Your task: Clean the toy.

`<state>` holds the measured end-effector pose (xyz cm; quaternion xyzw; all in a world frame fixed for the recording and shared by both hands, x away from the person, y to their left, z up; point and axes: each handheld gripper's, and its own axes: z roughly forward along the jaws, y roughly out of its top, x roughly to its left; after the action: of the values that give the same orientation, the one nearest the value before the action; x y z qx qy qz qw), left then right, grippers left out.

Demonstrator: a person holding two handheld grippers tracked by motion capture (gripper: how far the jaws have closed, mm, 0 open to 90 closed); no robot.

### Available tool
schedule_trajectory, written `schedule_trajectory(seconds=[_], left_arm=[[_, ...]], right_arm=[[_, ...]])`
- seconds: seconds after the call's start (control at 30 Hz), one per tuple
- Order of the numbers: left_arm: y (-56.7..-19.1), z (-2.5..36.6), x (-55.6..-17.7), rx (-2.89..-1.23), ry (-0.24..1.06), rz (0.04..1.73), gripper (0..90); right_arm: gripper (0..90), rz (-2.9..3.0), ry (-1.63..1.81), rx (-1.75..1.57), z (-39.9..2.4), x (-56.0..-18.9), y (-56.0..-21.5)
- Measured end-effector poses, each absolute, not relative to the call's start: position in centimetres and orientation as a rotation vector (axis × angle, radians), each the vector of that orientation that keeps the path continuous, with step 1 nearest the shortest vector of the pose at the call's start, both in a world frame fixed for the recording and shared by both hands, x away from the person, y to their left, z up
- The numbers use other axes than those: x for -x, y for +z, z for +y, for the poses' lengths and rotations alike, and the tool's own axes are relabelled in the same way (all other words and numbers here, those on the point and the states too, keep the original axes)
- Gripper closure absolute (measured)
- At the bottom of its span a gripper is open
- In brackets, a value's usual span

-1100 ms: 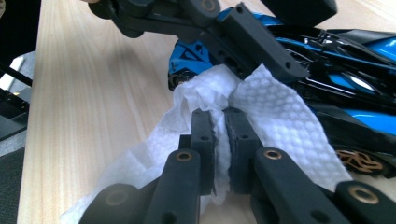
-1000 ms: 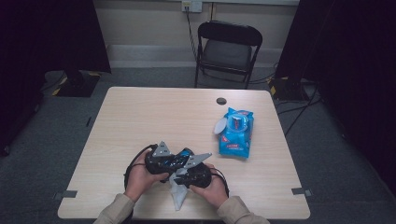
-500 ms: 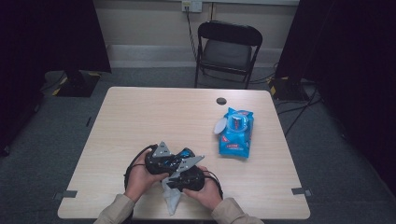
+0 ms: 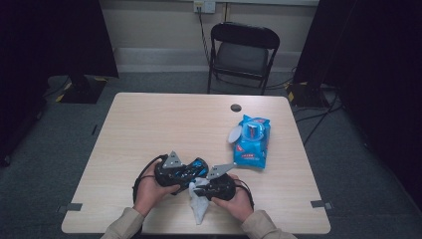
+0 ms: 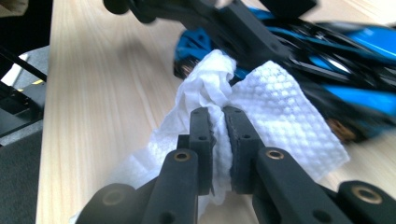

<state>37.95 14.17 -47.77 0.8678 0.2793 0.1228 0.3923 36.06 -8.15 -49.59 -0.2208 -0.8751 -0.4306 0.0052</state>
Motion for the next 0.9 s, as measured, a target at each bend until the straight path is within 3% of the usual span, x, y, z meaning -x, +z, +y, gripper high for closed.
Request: schedule_trajectory(seconds=[0.17,0.27,0.43,0.63,0.9], left_arm=[[-47.8,13.9,-37.9,-2.197,0.335,0.704,49.6],[-47.8,13.8,-37.9,-2.205,0.319,0.690,42.0],[-47.5,13.4,-37.8,-2.232,0.305,0.695,37.4],[-46.2,12.9,-37.3,-2.203,0.259,0.669,33.8],[-45.9,9.9,-36.0,-2.223,0.200,0.534,35.8]], right_arm=[[79.3,-2.755,-1.354,0.734,-9.5,-36.4,-49.6],[74.9,-2.745,-1.357,0.776,-10.2,-36.5,-49.7],[54.2,-2.745,-1.375,0.857,-11.6,-36.8,-49.6],[38.7,-2.717,-1.408,0.917,-13.4,-37.3,-48.8],[34.5,-2.743,-1.417,1.004,-16.5,-37.9,-48.0]])
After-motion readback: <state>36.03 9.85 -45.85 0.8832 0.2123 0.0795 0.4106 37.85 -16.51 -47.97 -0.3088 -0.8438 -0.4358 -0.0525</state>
